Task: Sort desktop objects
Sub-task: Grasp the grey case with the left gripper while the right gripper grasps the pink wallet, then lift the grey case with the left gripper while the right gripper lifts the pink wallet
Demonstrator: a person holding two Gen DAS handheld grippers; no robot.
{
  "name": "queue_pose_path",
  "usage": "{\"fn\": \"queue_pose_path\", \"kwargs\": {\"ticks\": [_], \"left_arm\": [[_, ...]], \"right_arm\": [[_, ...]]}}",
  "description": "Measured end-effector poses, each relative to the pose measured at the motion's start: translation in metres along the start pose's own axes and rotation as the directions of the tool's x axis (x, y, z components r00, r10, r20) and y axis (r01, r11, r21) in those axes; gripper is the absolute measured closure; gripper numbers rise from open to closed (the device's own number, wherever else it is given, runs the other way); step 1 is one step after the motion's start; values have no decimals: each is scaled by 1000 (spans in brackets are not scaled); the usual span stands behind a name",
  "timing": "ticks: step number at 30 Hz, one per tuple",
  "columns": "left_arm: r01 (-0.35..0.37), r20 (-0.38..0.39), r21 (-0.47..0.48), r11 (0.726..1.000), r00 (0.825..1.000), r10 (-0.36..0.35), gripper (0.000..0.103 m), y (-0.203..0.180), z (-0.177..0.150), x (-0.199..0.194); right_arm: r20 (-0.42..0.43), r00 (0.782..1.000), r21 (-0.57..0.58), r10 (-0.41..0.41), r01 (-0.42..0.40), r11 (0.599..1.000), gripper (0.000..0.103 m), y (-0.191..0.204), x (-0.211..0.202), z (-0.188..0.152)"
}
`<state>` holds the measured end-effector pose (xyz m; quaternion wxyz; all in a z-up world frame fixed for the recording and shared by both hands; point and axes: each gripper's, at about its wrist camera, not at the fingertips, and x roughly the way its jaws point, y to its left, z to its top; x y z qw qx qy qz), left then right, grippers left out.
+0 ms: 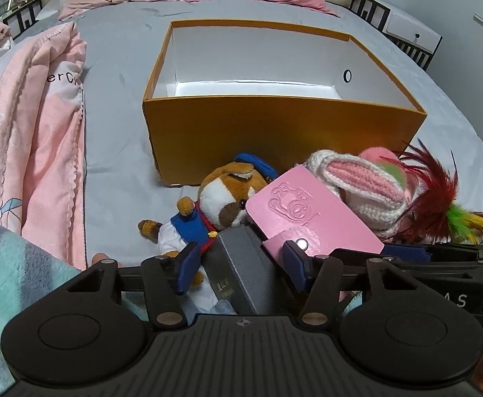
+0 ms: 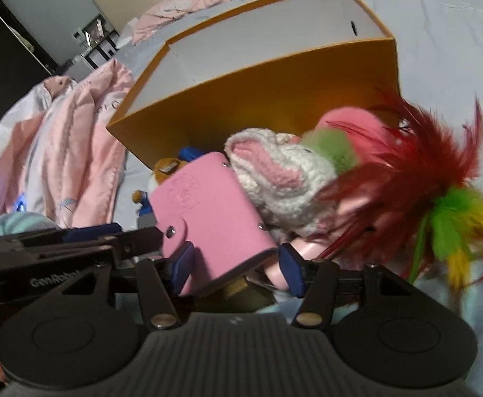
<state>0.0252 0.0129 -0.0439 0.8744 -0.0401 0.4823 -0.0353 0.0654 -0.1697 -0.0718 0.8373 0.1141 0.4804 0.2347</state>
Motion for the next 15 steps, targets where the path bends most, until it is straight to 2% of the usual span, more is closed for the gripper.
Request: {"fn": "queue_pose_path", "kwargs": {"ticks": [4, 9, 11, 15], "left_arm": [[18, -3, 1, 1000, 1000, -18, 39, 1, 1, 0], [41, -7, -7, 999, 999, -41, 39, 3, 1, -2], [56, -7, -17, 998, 998, -56, 39, 4, 2, -4], [56, -11, -21, 998, 998, -56, 47, 6, 1, -5]], "right_arm": [[15, 1000, 16, -10, 9, 1000, 53, 1, -2, 0], [91, 996, 14, -5, 4, 1000, 74, 3, -19, 1], [121, 993, 13, 16, -18, 1000, 77, 4, -26, 3], [151, 987, 29, 55, -60, 998, 79, 6, -31, 8]]}}
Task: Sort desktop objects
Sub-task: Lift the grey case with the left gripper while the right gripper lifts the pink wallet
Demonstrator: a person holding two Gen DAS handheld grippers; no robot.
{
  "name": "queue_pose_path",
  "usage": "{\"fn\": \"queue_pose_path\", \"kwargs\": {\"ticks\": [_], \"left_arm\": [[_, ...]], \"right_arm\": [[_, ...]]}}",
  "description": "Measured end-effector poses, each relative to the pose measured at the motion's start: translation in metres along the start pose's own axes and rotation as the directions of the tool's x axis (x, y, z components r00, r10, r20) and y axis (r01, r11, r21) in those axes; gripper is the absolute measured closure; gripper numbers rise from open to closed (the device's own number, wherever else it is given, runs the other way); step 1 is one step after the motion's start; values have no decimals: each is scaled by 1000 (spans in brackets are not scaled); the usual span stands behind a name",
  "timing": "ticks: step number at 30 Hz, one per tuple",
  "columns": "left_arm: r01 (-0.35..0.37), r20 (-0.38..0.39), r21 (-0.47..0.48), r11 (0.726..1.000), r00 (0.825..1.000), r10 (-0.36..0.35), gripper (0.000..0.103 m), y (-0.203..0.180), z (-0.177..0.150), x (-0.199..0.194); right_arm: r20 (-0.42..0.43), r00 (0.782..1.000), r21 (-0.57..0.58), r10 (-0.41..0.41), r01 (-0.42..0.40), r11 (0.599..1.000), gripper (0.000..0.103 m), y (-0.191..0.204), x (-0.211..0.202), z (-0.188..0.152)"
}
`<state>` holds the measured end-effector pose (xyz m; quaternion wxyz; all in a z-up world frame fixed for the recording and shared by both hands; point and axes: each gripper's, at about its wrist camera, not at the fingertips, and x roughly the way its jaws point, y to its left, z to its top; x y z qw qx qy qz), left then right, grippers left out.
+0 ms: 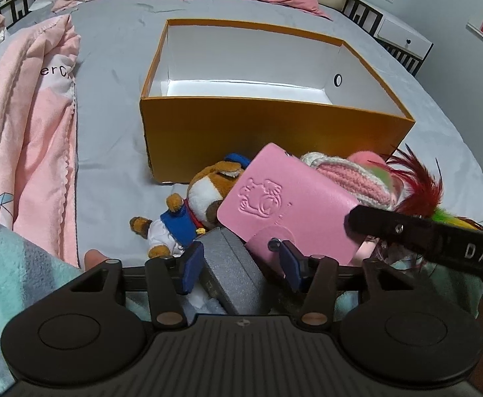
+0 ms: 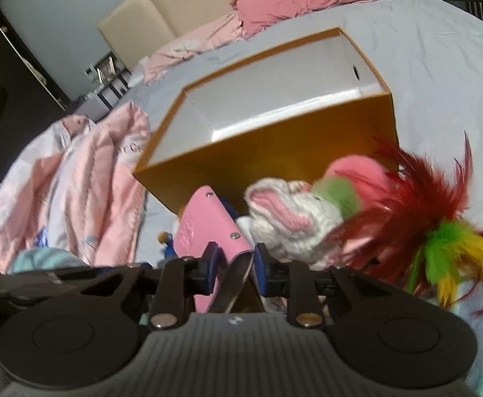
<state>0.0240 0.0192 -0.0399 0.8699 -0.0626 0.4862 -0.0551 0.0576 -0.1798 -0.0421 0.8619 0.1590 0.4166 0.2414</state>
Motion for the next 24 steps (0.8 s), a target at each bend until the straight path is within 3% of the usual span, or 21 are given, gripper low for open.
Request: {"fn": "queue_pose_path", "kwargs": {"ticks": [5, 13, 18, 24], "left_arm": [[-48, -15, 31, 998, 999, 49, 61, -3, -3, 3], [-78, -21, 47, 996, 997, 79, 64, -3, -4, 7], [-80, -28, 50, 996, 996, 81, 64, -2, -4, 7], [-71, -68, 55, 996, 995, 74, 53, -6, -1, 11]], "right_arm": [[20, 998, 55, 59, -60, 997, 77, -4, -2, -2], [-25, 987, 112, 162, -158, 981, 71, -4, 12, -10], [-44, 989, 81, 144, -140, 987, 83, 5, 19, -15], [42, 998, -6, 49, -49, 999, 84, 8, -7, 0]]}}
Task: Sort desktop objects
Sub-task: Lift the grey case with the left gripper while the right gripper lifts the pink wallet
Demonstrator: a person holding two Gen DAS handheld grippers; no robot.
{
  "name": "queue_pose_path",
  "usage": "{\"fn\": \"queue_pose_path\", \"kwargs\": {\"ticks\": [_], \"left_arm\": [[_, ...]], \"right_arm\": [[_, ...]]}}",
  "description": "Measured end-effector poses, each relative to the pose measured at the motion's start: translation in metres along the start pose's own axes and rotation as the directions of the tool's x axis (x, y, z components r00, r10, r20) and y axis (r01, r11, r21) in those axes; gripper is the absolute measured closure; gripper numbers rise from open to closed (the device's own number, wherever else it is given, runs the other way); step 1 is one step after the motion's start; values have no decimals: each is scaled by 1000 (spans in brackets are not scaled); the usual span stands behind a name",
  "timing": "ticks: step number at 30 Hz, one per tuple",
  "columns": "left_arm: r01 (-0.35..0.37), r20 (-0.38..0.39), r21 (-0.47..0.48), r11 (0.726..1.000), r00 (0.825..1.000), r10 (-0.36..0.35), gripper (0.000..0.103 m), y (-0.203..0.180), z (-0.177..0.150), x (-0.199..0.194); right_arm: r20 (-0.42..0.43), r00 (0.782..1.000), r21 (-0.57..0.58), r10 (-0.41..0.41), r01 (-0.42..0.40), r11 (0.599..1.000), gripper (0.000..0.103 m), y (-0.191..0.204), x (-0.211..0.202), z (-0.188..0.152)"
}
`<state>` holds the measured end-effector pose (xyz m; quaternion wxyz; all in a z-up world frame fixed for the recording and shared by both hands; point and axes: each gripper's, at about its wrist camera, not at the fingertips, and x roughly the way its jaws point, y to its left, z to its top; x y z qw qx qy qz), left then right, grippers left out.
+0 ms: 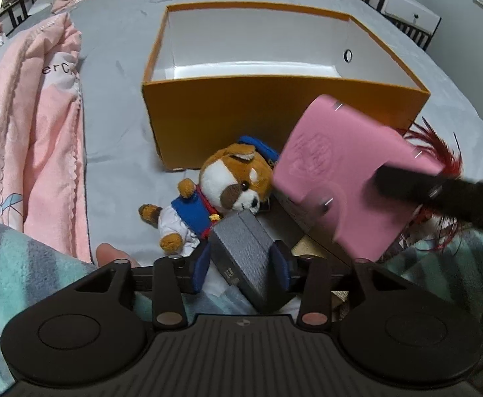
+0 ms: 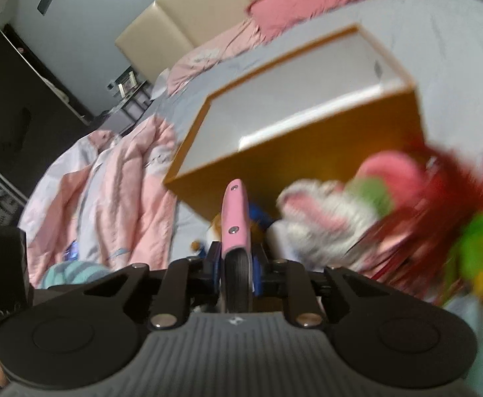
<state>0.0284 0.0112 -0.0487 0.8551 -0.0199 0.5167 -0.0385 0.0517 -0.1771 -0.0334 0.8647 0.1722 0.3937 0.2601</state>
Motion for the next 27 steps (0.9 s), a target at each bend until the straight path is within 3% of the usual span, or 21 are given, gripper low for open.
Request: {"fn": "queue_pose_path", "kwargs": {"ticks": [4, 7, 10, 14, 17, 27], "left_arm": [[22, -46, -48, 999, 999, -25, 52, 2, 8, 5], [44, -74, -106, 993, 996, -52, 52, 6, 15, 9], [56, -100, -163, 985, 992, -73, 52, 9, 19, 15], [28, -120, -172, 985, 992, -49, 51, 8, 18, 24], [16, -126, -171, 985, 991, -38, 50, 6, 18, 27], [-22, -129, -174, 984, 992, 0, 49, 6, 14, 33]], "right_arm": [[28, 998, -75, -54, 56, 996, 84, 1, -16, 9], [-32, 992, -155, -118, 112, 982, 83, 6, -17, 12], [-66, 989, -242, -132, 113, 964, 83, 8, -18, 3], [-46, 986, -316, -159, 136, 939, 80, 7, -17, -14], [-41, 980, -330, -194, 170, 929, 70, 2, -17, -22], [-85, 987, -236, -138, 115, 965, 71, -14, -21, -33]]}}
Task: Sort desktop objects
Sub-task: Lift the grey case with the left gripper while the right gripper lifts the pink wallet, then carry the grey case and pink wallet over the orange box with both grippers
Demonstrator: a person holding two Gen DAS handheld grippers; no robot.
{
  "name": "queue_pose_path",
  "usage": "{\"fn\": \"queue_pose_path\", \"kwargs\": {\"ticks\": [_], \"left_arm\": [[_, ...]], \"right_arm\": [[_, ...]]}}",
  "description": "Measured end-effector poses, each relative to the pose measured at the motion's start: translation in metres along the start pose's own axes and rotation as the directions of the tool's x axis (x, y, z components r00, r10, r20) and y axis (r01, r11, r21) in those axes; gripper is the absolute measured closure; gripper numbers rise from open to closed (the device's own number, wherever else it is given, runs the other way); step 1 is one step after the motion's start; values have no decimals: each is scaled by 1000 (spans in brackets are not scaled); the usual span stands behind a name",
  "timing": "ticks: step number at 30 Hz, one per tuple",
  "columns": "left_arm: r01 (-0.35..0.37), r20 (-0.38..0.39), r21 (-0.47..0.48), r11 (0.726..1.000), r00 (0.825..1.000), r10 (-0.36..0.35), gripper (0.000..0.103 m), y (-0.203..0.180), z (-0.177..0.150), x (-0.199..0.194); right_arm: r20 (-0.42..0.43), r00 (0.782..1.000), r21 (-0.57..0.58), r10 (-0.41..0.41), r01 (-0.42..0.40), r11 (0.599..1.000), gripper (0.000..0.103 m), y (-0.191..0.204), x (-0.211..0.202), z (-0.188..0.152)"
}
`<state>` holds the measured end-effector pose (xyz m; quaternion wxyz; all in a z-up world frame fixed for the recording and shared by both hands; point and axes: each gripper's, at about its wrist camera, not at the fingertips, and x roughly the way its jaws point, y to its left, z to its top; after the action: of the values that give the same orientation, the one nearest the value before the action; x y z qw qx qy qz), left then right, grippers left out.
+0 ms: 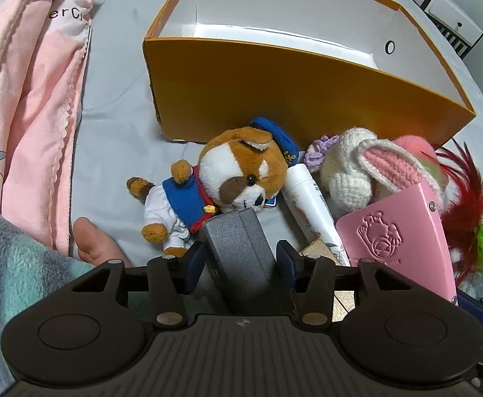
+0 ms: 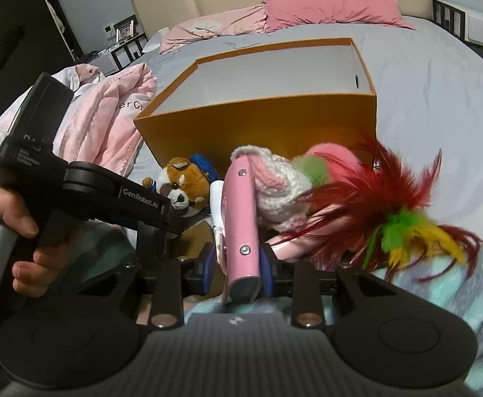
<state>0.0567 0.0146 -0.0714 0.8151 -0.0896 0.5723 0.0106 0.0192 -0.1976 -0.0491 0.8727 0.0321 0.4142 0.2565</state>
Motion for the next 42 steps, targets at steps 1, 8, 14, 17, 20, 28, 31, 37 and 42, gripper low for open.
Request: {"fn": "queue_pose_path", "kwargs": {"ticks": [1, 8, 14, 17, 20, 28, 31, 37, 42], "left_arm": [[0, 2, 4, 1000, 1000, 0, 50, 0, -1, -1], [-4, 28, 21, 1000, 1000, 4, 53, -3, -7, -5], [20, 92, 17, 1000, 996, -21, 63, -3, -12, -20], [28, 131, 19, 999, 991, -30, 63, -3, -16, -32], [40, 179, 20, 999, 983, -42, 64, 0, -16, -45], [59, 311, 83, 995, 947, -83, 64, -9, 0, -95], [82, 339, 105, 991, 934, -114, 64, -11, 14, -110], [95, 431, 140, 986, 890, -147, 64, -14, 54, -134], [204, 350, 161, 966, 903, -249, 64, 3, 110, -125]], "right_arm": [[-8, 1000, 2, 0, 0, 1000, 71, 1, 0, -1], [-41, 999, -10, -10, 10, 1000, 66, 7, 7, -10], [-38, 998, -36, -43, 42, 998, 84, 12, 7, -14], [-4, 999, -28, -47, 47, 999, 86, 11, -1, -12], [55, 997, -45, -49, 52, 998, 86, 14, -14, -6], [184, 983, -68, -1, 14, 998, 86, 17, -36, 38], [218, 976, -75, 24, -7, 997, 87, 21, -41, 58], [274, 959, -65, 78, -62, 996, 87, 27, -44, 103], [338, 940, -69, 38, -16, 998, 87, 31, -40, 142]]}}
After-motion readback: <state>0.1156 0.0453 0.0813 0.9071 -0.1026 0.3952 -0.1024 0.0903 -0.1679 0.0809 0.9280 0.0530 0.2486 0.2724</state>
